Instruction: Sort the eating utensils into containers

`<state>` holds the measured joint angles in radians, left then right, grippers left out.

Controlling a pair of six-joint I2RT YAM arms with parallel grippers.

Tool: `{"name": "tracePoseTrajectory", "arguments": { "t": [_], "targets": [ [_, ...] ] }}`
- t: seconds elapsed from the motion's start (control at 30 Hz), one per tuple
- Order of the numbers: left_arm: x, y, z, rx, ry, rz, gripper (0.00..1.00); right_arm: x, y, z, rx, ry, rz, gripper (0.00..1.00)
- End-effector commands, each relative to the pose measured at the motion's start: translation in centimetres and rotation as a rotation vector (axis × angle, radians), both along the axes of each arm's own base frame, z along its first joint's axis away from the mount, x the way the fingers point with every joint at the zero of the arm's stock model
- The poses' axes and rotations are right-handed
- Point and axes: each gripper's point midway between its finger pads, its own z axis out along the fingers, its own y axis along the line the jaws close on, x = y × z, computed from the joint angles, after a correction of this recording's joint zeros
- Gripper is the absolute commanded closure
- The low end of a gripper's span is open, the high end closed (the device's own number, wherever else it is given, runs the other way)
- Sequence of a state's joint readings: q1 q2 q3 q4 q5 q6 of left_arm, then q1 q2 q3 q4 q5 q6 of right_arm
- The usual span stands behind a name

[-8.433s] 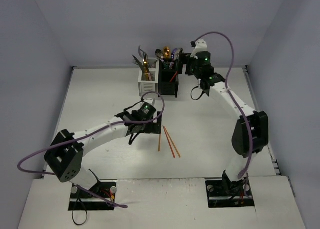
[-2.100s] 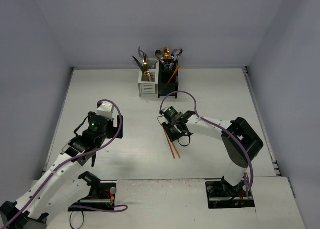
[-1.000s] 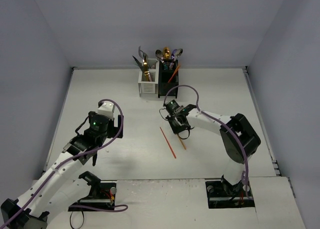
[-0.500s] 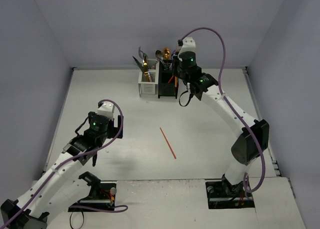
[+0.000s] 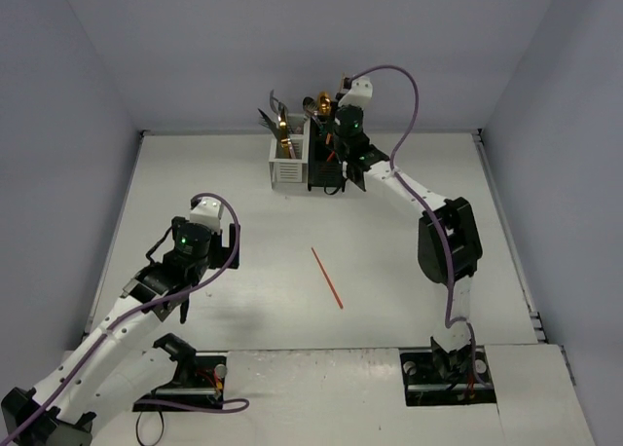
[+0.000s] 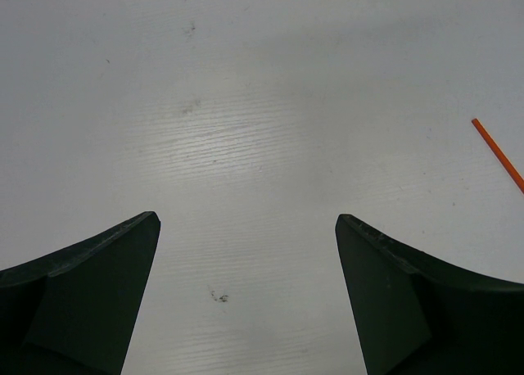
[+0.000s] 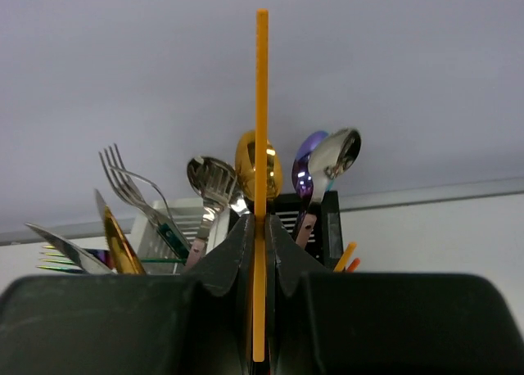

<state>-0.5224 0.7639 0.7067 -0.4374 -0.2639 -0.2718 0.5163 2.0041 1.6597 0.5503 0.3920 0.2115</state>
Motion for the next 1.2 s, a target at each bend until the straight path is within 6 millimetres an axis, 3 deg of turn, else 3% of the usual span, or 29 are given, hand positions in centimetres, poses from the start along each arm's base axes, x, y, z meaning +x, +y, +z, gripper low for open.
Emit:
{"name": "tracePoseTrajectory", "arguments": {
  "t": [0.0, 0.17, 0.27, 0.43, 0.67, 0.73, 0.83, 0.9, 0.97, 1.0, 1.07, 1.17],
  "targets": [
    [1.0, 0.0, 1.6, -0.027, -0.064, 0.024, 0.13, 1.2, -0.2, 4.7, 0.152, -0.167, -0.04, 1.0],
    [1.0, 0.1, 1.7, -0.024, -0.065, 0.026, 0.13, 1.6, 0.4, 0.9, 0.146, -0.116, -0.026, 1.0],
    [0.9, 0.1, 1.6, -0.024, -0.064, 0.026, 0.13, 1.5, 0.5, -0.9, 0.138, -0.088, -0.018, 0.94],
    [1.0, 0.1, 1.7, -0.022, -0.066, 0.029, 0.13, 0.9, 0.7, -2.3, 0.118, -0.058, 0.013, 0.84],
    [1.0, 0.2, 1.8, -0.02, -0.071, 0.032, 0.13, -1.6, -0.3, -2.0, 0.058, -0.039, 0.038, 0.59],
    [1.0, 0.2, 1.8, -0.02, -0.072, 0.032, 0.13, -3.0, -1.1, -0.4, 0.046, -0.048, 0.043, 0.54],
    [1.0, 0.3, 1.8, -0.015, -0.071, 0.036, 0.13, -4.9, -1.6, 0.5, -0.007, -0.008, 0.081, 0.5],
    [1.0, 0.4, 1.8, -0.014, -0.072, 0.038, 0.13, -6.5, -1.7, -1.2, -0.085, 0.117, 0.127, 0.47],
    [1.0, 0.4, 1.8, -0.013, -0.072, 0.039, 0.13, -7.9, -1.2, -0.9, -0.122, 0.174, 0.196, 0.44],
    [1.0, 0.4, 1.8, -0.012, -0.07, 0.039, 0.13, -9.2, -1.4, -2.5, -0.159, 0.258, 0.221, 0.43],
    [1.1, 0.4, 1.8, -0.011, -0.071, 0.041, 0.13, -11.3, -1.4, -3.5, -0.189, 0.342, 0.284, 0.39],
    [1.1, 0.6, 1.7, -0.006, -0.069, 0.048, 0.13, -15.3, -1.5, -6.6, -0.238, 0.501, 0.369, 0.34]
  ]
}}
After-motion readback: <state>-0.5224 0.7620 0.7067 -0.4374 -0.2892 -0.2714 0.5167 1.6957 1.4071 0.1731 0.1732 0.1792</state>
